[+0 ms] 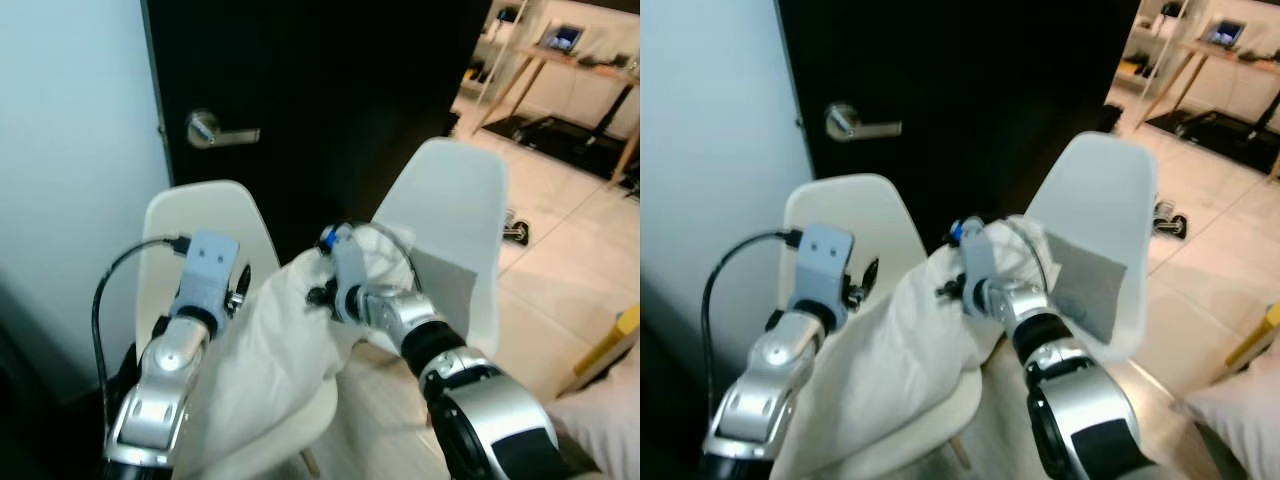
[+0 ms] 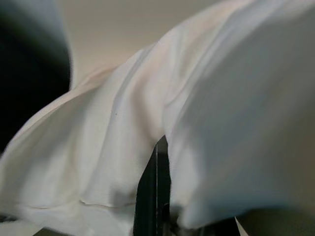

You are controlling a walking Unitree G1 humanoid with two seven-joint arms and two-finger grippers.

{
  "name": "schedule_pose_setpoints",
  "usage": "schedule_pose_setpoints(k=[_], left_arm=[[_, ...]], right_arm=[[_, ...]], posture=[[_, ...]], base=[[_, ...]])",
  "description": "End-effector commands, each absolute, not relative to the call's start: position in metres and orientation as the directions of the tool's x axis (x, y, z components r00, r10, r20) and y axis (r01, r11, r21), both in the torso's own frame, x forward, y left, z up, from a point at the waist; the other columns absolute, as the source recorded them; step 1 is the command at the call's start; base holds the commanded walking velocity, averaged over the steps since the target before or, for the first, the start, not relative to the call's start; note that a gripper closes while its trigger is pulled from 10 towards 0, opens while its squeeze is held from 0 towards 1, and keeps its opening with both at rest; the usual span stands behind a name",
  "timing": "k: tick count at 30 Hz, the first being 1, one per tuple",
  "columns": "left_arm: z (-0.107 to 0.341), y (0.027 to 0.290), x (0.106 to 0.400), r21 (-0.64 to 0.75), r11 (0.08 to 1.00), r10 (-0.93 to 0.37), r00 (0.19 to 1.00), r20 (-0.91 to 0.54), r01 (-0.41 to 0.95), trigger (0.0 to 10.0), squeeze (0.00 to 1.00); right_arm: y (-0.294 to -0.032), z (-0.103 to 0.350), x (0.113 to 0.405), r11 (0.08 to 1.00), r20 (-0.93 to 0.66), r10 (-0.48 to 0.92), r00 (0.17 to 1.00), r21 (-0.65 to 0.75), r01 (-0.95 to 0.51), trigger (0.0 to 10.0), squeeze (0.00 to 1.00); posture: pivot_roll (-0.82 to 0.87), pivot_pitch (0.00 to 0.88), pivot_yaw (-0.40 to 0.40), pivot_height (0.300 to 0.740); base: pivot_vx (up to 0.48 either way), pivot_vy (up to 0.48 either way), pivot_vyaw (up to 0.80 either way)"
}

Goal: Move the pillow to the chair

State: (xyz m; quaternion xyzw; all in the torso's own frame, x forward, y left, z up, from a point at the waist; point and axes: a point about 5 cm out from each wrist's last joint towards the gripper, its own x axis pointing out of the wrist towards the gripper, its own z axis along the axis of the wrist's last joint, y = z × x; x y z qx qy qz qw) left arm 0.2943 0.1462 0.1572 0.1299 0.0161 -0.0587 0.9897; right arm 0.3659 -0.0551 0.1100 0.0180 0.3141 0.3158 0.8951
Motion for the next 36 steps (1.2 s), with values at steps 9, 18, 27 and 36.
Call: schedule_pose_setpoints(k=[9, 18, 27, 36], left_arm=[[0.153, 0.124, 0.288, 0.233, 0.935, -0.23, 0.958, -0.173, 0.267, 10.0, 0.0], [0.143, 0.132, 0.279, 0.282, 0.904, -0.234, 0.922, -0.308, 0.323, 10.0, 0.0], [0.139, 0.202, 0.258, 0.423, 0.84, -0.099, 0.862, -0.497, 0.34, 10.0, 0.0], [0.117, 0.221, 0.261, 0.143, 0.984, -0.027, 0.881, -0.473, 0.107, 10.0, 0.0]], right_arm=[[-0.049, 0.084, 0.347, 0.753, -0.637, 0.608, 0.474, 0.274, -0.598, 10.0, 0.0], [-0.062, 0.091, 0.355, 0.674, -0.696, 0.534, 0.479, 0.009, -0.739, 10.0, 0.0], [-0.092, 0.107, 0.368, 0.62, -0.712, 0.484, 0.509, -0.131, -0.773, 10.0, 0.0], [-0.096, 0.114, 0.372, 0.609, -0.701, 0.482, 0.526, -0.164, -0.776, 10.0, 0.0]], posture=[[0.03, 0.0, -0.109, 0.57], [0.04, 0.0, -0.111, 0.53], [0.05, 0.0, -0.111, 0.495], [0.05, 0.0, -0.112, 0.47]], base=[[0.0, 0.0, 0.0], [0.0, 0.0, 0.0], [0.0, 0.0, 0.0], [0.0, 0.0, 0.0]])
